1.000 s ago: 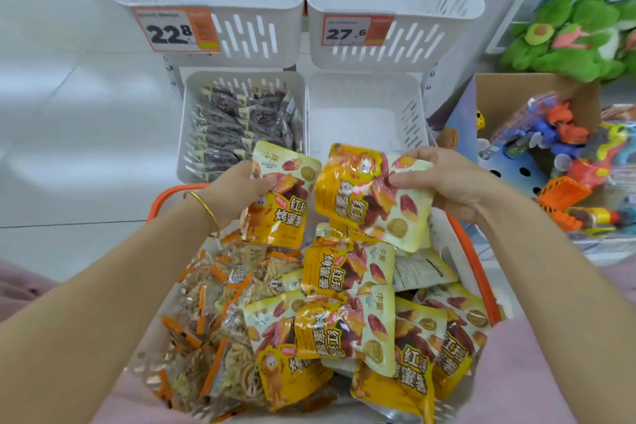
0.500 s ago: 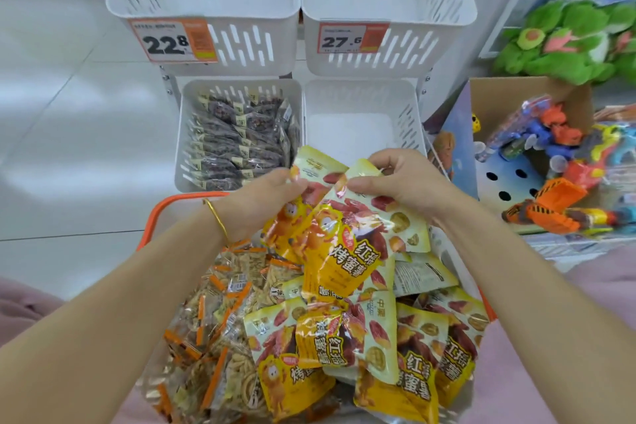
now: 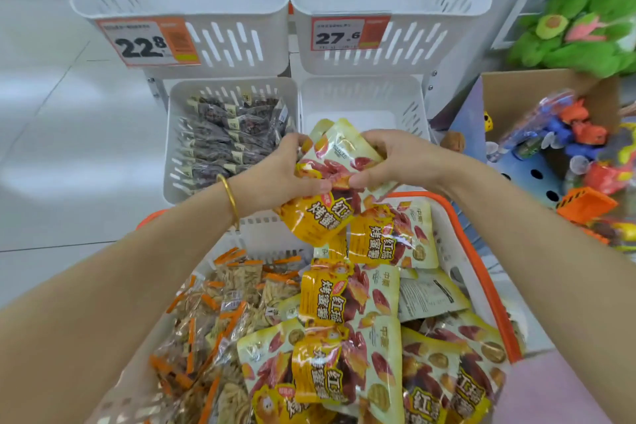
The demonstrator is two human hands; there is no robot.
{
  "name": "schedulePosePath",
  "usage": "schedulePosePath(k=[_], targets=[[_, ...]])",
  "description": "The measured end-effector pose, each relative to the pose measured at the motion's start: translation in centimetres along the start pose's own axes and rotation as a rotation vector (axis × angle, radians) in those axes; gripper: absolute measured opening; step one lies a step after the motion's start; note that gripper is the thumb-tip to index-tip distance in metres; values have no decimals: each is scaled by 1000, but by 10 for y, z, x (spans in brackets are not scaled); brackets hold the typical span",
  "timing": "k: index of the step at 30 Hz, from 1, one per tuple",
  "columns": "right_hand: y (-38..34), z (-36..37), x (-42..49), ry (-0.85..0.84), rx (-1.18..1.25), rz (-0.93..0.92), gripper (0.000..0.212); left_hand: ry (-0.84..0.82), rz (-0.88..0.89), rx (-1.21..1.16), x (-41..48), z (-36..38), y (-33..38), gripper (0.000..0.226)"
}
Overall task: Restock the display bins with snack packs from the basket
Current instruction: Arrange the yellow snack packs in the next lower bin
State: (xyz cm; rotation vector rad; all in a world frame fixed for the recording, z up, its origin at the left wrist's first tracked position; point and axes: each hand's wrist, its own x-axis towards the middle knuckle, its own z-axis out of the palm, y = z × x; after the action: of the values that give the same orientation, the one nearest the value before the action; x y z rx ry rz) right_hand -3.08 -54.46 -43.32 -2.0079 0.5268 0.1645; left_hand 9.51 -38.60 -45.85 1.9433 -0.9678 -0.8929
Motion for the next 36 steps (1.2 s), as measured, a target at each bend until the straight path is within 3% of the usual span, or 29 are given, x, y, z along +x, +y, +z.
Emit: schedulePosePath(k=[3, 6, 10, 14, 17, 19, 24, 28, 32, 34, 36], targets=[[2, -11, 32, 215, -208, -75, 28, 91, 116, 59, 35, -4, -7, 74], [22, -13, 73, 468, -680, -110, 25, 227, 92, 233, 61, -9, -32, 77], [72, 15, 126, 452, -956, -44, 18, 189, 3, 461, 59, -3, -77, 63], [101, 41, 155, 245, -748, 11, 32, 234, 19, 455, 49, 4, -95, 53], [106, 42, 159, 27, -565, 120, 69, 241, 53, 453, 49, 5, -96, 49], [106, 42, 160, -24, -484, 137, 82, 234, 57, 444, 48, 5, -95, 47], [101, 42, 157, -77, -560, 77, 59, 238, 66, 437, 41, 4, -92, 44], [90, 40, 143, -181, -621, 99, 65, 233, 60, 409, 25, 3, -80, 42], [67, 33, 107, 31, -537, 46, 67, 220, 70, 421, 5, 1, -70, 38], [59, 29, 69, 163, -411, -33, 51, 230, 79, 458, -5, 3, -68, 34], [64, 31, 24, 374, -267, 2, 30, 223, 83, 496, -17, 16, -68, 30]])
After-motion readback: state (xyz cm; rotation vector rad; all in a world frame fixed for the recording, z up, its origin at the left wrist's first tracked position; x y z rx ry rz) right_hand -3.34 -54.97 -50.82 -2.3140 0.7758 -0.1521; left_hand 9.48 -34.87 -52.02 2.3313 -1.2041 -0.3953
